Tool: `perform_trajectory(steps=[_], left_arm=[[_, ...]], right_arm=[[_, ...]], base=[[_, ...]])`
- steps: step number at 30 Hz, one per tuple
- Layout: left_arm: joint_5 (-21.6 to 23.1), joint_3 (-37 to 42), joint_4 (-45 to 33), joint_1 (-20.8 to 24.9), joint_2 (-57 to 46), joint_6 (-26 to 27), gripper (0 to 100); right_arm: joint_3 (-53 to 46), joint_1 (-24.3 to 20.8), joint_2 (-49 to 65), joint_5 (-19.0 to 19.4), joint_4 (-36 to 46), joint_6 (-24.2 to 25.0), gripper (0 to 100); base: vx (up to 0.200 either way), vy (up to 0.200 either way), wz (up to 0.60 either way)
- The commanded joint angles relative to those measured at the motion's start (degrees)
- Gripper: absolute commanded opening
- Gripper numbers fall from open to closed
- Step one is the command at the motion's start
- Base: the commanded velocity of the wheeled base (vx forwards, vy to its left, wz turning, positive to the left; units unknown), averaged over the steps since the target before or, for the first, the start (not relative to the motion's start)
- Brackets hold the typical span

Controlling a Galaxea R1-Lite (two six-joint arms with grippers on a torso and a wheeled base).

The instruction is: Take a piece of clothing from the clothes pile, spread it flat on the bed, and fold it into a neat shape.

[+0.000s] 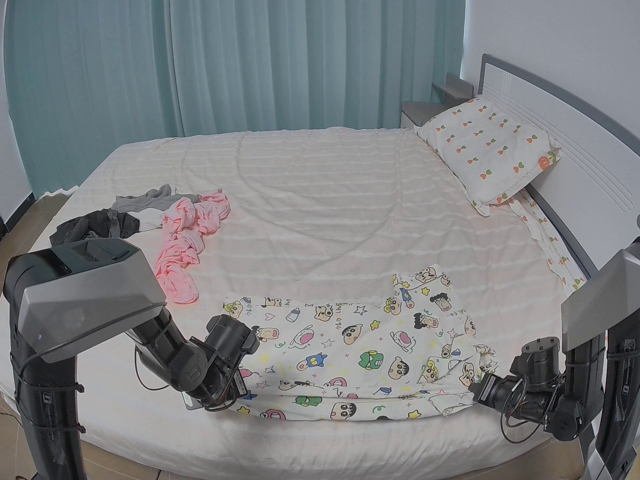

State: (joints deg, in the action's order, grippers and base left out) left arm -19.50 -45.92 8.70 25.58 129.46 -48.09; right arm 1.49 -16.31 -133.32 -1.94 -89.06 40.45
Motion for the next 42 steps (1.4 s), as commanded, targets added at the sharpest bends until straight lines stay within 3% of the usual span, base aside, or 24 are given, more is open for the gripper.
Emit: perform_trajectory(steps=[1, 12, 13, 14, 25, 32, 38, 42], left_arm=[[0.7, 2.2, -0.2, 0.4, -0.5, 0.0, 0], [3.1, 3.1, 0.7, 0.7, -1.1, -0.3, 0], [3.2, 2.9, 0.7, 0.7, -1.1, -0.4, 0], [3.2, 2.8, 0.7, 0.6, -1.1, -0.4, 100], [3.3, 5.7, 0.0, -1.8, -6.2, -1.6, 100], [6.4, 6.8, -0.3, -5.4, -11.2, -1.1, 100], [11.8, 7.3, -0.1, -9.2, -12.0, -1.0, 100], [18.0, 7.4, 0.1, -12.6, -14.3, -1.1, 100]], right_arm=[[-1.4, -0.7, -0.4, -0.2, -0.4, -0.1, 0], [-1.4, -1.5, -3.5, -0.3, -0.4, -0.3, 0], [-1.4, -1.5, -3.6, -0.3, -0.4, -0.2, 100], [-1.4, -1.5, -3.6, -0.3, -0.4, -0.2, 100], [-1.4, -1.1, 3.2, -1.1, -0.3, 0.0, 100], [-1.4, -0.6, 8.6, -4.0, 4.2, -0.3, 100], [-1.4, 2.6, 8.6, -4.0, 11.1, -0.6, 100], [-1.4, 3.7, 12.8, -4.2, 14.3, -1.9, 100]], base=[[0.000, 0.000, 0.00], [0.000, 0.000, 0.00], [0.000, 0.000, 0.00], [0.000, 0.000, 0.00], [0.000, 0.000, 0.00], [0.000, 0.000, 0.00], [0.000, 0.000, 0.00], [0.000, 0.000, 0.00]])
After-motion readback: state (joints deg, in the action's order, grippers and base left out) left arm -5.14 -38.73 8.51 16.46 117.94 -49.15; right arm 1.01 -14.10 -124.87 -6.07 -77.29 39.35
